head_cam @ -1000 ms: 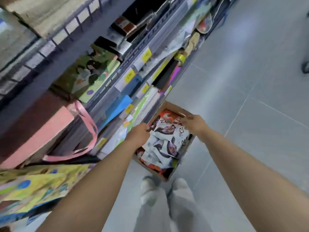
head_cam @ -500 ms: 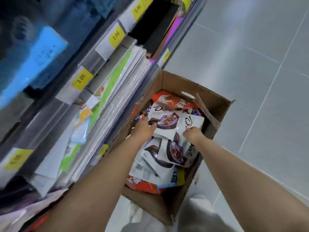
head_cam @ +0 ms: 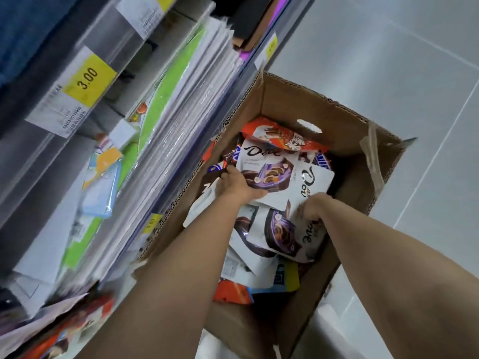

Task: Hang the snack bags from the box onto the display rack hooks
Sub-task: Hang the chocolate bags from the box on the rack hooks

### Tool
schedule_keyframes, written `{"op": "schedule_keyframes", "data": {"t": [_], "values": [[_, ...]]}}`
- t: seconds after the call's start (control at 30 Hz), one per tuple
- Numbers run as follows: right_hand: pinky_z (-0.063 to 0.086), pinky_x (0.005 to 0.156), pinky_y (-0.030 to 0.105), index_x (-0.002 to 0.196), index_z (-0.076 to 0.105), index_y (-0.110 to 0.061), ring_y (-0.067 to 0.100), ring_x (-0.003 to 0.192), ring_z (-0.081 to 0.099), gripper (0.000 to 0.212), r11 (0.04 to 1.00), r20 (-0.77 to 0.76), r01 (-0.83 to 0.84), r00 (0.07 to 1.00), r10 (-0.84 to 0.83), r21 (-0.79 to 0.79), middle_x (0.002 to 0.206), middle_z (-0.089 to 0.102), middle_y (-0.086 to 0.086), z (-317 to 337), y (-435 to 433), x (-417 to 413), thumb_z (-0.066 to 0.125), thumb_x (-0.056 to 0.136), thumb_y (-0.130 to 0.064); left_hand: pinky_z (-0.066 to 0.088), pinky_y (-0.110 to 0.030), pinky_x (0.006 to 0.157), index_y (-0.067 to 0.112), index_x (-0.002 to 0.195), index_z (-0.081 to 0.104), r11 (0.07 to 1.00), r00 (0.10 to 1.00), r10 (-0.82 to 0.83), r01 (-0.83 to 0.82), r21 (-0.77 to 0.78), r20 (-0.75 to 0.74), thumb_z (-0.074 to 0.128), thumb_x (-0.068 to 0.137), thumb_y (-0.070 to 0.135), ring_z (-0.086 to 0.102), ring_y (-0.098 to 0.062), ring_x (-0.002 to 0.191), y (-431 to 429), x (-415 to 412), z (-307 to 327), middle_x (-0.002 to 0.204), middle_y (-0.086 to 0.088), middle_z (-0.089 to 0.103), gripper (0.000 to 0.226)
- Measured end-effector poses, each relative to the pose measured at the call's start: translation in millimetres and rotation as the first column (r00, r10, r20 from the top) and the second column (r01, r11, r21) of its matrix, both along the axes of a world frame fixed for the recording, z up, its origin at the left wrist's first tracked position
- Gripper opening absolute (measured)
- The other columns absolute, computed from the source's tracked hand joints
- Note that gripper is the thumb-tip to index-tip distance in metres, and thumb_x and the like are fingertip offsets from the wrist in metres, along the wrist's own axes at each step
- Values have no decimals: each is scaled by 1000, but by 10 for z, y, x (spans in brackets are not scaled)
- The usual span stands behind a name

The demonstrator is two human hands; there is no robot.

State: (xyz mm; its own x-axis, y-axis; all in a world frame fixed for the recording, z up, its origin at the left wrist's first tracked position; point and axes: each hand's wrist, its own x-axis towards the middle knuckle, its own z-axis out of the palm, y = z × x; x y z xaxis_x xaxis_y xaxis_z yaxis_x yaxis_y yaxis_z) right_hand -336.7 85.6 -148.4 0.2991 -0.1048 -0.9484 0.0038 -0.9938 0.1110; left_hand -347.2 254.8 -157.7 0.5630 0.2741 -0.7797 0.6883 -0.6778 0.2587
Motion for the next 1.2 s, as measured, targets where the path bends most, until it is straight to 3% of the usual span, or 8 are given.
{"op": "schedule_keyframes", "data": {"t": [0.13, 0.27, 0.4, 0.7, 0.8, 0.93, 1.03, 1.2], "values": [[40, 97, 28, 129, 50, -12, 23, 124, 50, 36, 989, 195, -79, 975, 103, -126, 133, 53, 5, 222, -24, -50, 48, 94, -20, 39, -37, 106, 9, 148, 2, 970, 984, 137, -156, -189, -110, 86, 63, 33, 38, -29, 134, -27, -8, 107, 149, -11, 33, 122], [32, 103, 36, 117, 54, -16, 24, 120, 49, 28, 963, 243, -252, 932, 269, -99, 123, 58, 5, 555, -72, -171, 52, 90, -20, 45, -30, 89, 6, 130, 47, 837, 929, 350, -368, -405, -122, 80, 73, 18, 55, -22, 113, -5, -172, 506, 130, -5, 55, 67], [33, 98, 38, 112, 53, -17, 26, 111, 54, 24, 969, 306, -242, 927, 217, 44, 115, 61, 5, 1184, -1, -242, 48, 89, -14, 45, -23, 64, 11, 115, 60, 855, 937, 346, -334, -397, -44, 74, 80, 18, 58, -11, 79, 192, -343, 1302, 101, 0, 62, 38], [46, 78, 31, 125, 53, -24, 24, 108, 60, 41, 735, 467, -676, 669, 579, 57, 115, 62, 1, 3326, 388, -74, 49, 89, -6, 47, -34, 80, 9, 116, 60, 912, 972, 236, -226, -343, -12, 72, 79, 37, 61, -24, 100, 843, -682, 3214, 110, -8, 65, 48], [46, 82, 32, 117, 59, -27, 27, 106, 60, 38, 818, 602, -535, 730, 322, 212, 111, 65, 5, 4078, 370, -27, 46, 88, -7, 50, -40, 94, 9, 115, 63, 840, 943, 333, -306, -448, -19, 75, 74, 28, 65, -24, 101, 999, -899, 3860, 106, -6, 69, 47], [51, 76, 28, 89, 75, -14, 18, 95, 67, 15, 691, 519, -205, 807, -282, 693, 97, 74, 9, 4854, 478, -89, 66, 79, -8, 50, -8, 58, 7, 115, 60, 756, 857, 508, -392, -524, 91, 59, 89, 1, 64, 5, 59, 1009, -1210, 4786, 102, -2, 63, 27], [51, 80, 21, 95, 75, -5, 11, 91, 64, 18, 532, 518, -333, 819, -247, 779, 95, 73, 9, 5307, 667, -198, 68, 79, 1, 45, -3, 57, 13, 114, 59, 758, 799, 560, -390, -523, 217, 57, 89, 0, 66, -4, 83, 961, -1395, 5272, 101, 3, 61, 28], [54, 75, 35, 94, 66, 5, 31, 84, 65, 18, 603, 596, -364, 766, -240, 710, 89, 68, 22, 5877, 926, -310, 53, 86, -6, 41, 0, 59, 18, 115, 58, 745, 661, 642, -416, -521, 389, 58, 90, 0, 54, -11, 96, 782, -1772, 5836, 106, 2, 60, 31]]}}
